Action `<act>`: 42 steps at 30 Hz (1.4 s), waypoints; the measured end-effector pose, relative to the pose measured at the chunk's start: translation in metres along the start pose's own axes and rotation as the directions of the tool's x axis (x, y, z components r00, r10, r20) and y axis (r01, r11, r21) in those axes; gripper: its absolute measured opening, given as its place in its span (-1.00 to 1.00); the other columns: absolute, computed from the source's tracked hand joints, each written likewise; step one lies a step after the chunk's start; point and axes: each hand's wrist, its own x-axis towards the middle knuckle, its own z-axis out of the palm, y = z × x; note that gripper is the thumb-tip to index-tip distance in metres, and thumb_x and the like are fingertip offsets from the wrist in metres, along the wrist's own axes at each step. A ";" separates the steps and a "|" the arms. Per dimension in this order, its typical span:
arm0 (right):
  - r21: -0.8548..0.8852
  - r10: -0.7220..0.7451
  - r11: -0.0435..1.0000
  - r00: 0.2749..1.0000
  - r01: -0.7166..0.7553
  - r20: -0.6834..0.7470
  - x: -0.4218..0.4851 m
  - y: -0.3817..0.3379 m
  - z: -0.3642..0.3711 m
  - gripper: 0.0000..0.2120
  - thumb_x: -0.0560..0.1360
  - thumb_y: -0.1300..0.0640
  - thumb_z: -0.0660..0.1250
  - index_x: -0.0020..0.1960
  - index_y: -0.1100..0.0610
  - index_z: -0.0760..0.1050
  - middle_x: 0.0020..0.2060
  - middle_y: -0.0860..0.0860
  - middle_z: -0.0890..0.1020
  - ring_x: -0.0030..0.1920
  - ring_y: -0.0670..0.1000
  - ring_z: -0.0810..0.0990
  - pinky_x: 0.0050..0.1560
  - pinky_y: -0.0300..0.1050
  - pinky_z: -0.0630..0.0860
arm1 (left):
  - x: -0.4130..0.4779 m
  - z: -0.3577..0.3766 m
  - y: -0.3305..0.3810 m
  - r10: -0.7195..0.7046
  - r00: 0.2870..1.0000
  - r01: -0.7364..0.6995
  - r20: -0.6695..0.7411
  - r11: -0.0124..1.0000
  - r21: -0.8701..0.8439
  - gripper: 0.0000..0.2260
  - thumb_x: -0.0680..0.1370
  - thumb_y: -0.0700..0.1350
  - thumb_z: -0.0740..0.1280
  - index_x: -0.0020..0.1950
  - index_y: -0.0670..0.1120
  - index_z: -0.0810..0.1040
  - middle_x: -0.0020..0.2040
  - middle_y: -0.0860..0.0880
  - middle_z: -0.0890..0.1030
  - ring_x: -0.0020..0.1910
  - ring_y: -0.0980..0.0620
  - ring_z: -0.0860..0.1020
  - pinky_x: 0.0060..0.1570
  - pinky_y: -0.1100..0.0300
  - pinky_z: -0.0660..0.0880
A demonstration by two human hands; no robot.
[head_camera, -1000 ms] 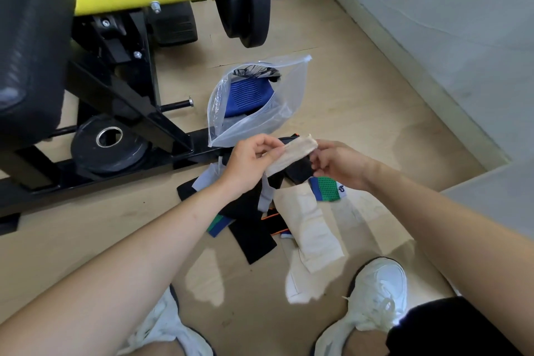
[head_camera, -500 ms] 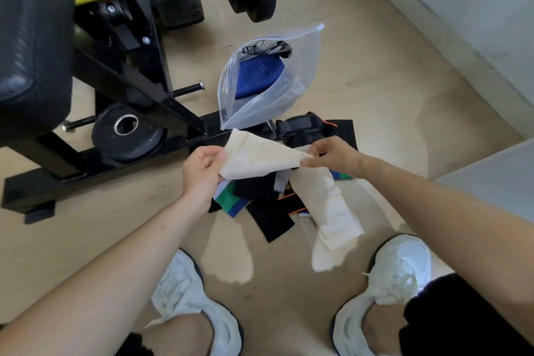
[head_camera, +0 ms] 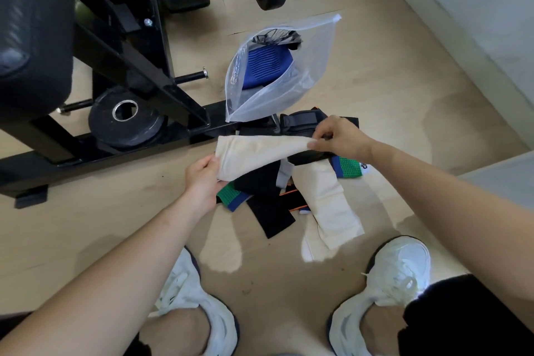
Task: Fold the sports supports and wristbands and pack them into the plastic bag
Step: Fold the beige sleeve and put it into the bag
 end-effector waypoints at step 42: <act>0.451 0.107 0.807 0.847 -0.380 0.521 -0.038 0.003 -0.014 -0.64 0.40 0.46 0.31 0.00 0.04 0.60 -0.22 -0.05 0.53 -0.25 -0.11 0.42 -0.38 -0.28 0.20 | 0.001 0.074 -0.031 0.062 0.832 -0.455 0.551 0.644 0.616 -0.76 0.55 0.15 0.37 -0.03 0.01 0.67 -0.07 0.10 0.69 -0.02 0.02 0.64 0.08 0.07 0.56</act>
